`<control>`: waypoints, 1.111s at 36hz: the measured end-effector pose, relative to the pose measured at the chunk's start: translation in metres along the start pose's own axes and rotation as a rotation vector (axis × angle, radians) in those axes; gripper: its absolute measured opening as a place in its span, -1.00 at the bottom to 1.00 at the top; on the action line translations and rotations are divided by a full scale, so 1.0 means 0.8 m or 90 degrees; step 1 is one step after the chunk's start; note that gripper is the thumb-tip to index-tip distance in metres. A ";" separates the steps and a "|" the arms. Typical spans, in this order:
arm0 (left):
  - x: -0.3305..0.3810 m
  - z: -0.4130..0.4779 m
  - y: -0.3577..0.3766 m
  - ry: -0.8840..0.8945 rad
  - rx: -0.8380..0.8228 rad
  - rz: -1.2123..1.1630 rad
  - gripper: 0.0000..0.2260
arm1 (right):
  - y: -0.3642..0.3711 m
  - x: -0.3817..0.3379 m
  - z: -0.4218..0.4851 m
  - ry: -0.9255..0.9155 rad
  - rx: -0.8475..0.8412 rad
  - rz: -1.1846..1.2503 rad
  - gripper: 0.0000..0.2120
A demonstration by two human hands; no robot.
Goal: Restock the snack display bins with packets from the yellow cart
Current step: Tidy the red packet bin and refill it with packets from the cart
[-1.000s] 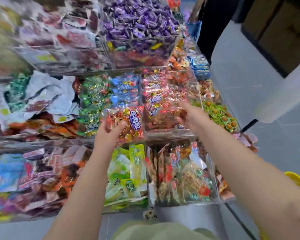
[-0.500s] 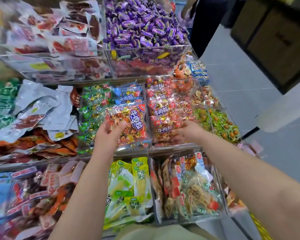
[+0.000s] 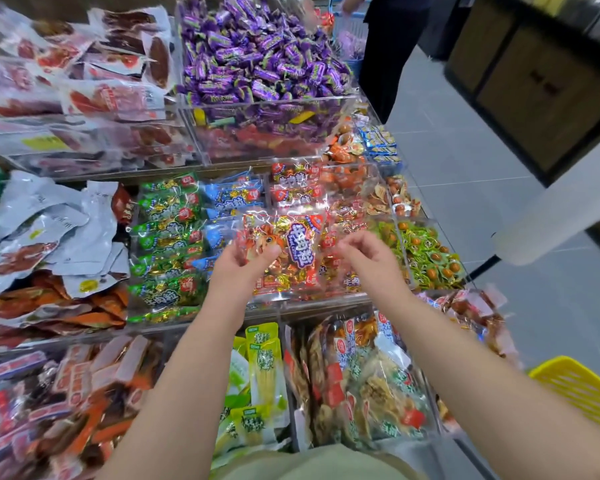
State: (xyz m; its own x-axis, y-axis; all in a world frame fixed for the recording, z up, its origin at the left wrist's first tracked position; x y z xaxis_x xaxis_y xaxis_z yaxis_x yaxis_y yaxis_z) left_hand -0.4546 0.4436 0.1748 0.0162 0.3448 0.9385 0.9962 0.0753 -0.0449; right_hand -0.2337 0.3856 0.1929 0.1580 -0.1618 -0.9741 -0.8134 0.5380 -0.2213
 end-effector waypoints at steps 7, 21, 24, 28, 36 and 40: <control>-0.006 -0.012 0.026 -0.023 -0.046 0.033 -0.47 | 0.024 0.012 -0.015 0.076 -0.102 0.026 -0.71; -0.015 -0.002 0.000 -0.044 0.022 -0.020 -0.87 | 0.007 0.044 0.003 0.106 -0.068 0.140 -0.81; -0.014 0.006 -0.021 -0.049 0.029 -0.036 -0.85 | 0.002 0.050 0.011 0.108 -0.031 0.177 -0.79; -0.026 0.015 -0.048 -0.065 0.083 -0.029 -0.93 | -0.004 0.053 0.023 0.128 0.027 0.274 -0.83; -0.025 0.012 -0.054 -0.045 0.103 -0.011 -0.89 | 0.000 0.025 0.016 -0.031 -0.048 0.082 -0.67; -0.029 0.008 -0.058 -0.098 0.107 -0.046 -0.75 | 0.013 0.013 0.008 -0.118 -0.109 -0.007 -0.58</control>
State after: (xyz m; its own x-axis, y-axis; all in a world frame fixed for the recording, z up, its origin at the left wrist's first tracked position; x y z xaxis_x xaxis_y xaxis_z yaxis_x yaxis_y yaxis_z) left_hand -0.5015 0.4378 0.1533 -0.0813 0.4702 0.8788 0.9658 0.2550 -0.0471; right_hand -0.2368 0.3950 0.1802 0.2547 -0.0040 -0.9670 -0.8915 0.3864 -0.2364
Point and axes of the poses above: each hand's wrist, its own z-axis towards the middle knuckle, its own y-axis out of the palm, x = y × z, the point moved 9 cm from there along z, towards the middle knuckle, and after that the axes turned 13 degrees about x, right-handed, at the moved point
